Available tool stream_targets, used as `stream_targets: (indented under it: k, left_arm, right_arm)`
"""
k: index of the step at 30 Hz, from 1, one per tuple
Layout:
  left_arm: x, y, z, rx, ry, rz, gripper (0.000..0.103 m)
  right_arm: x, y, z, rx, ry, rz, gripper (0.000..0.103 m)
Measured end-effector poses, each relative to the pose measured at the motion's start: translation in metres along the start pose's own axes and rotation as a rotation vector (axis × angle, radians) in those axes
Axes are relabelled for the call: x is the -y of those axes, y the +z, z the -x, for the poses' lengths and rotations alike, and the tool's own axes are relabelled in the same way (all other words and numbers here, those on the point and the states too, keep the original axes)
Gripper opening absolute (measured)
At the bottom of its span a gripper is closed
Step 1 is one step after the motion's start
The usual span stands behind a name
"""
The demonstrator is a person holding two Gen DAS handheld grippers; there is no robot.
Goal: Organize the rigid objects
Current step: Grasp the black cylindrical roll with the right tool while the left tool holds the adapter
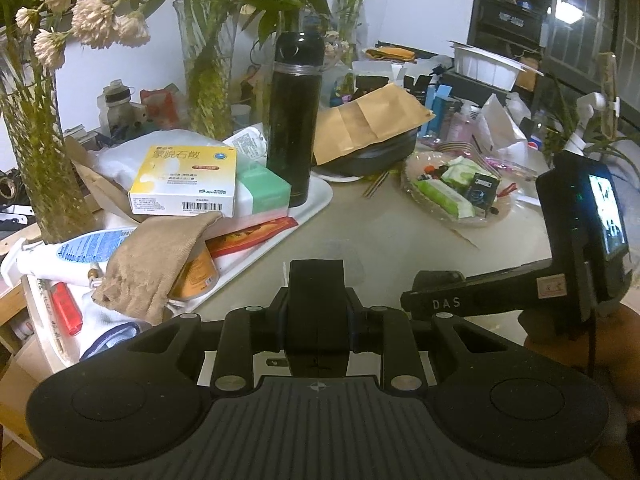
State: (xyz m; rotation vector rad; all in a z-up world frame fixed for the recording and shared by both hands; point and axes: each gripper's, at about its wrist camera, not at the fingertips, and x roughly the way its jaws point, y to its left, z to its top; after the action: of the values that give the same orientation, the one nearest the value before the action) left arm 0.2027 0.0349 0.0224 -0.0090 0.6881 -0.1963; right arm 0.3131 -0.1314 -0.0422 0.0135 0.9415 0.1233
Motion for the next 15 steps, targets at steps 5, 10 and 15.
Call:
stream_targets:
  k: [5,10,15]
  left_arm:
    - [0.0003,0.0005,-0.0009,-0.001,-0.001,-0.002,0.026]
    - [0.0011,0.0005,-0.0014,-0.003,-0.005,-0.005,0.026]
    - [0.0036,-0.0002,-0.0026,-0.007,-0.005,-0.009,0.026]
  right_arm:
    - [0.0020,-0.0017,-0.0034,-0.027,0.005,-0.009,0.050]
    - [0.0028,-0.0040,0.0002,-0.023,0.014,0.000,0.049]
    - [0.0029,-0.0045,0.0032,-0.022,0.022,0.008,0.048]
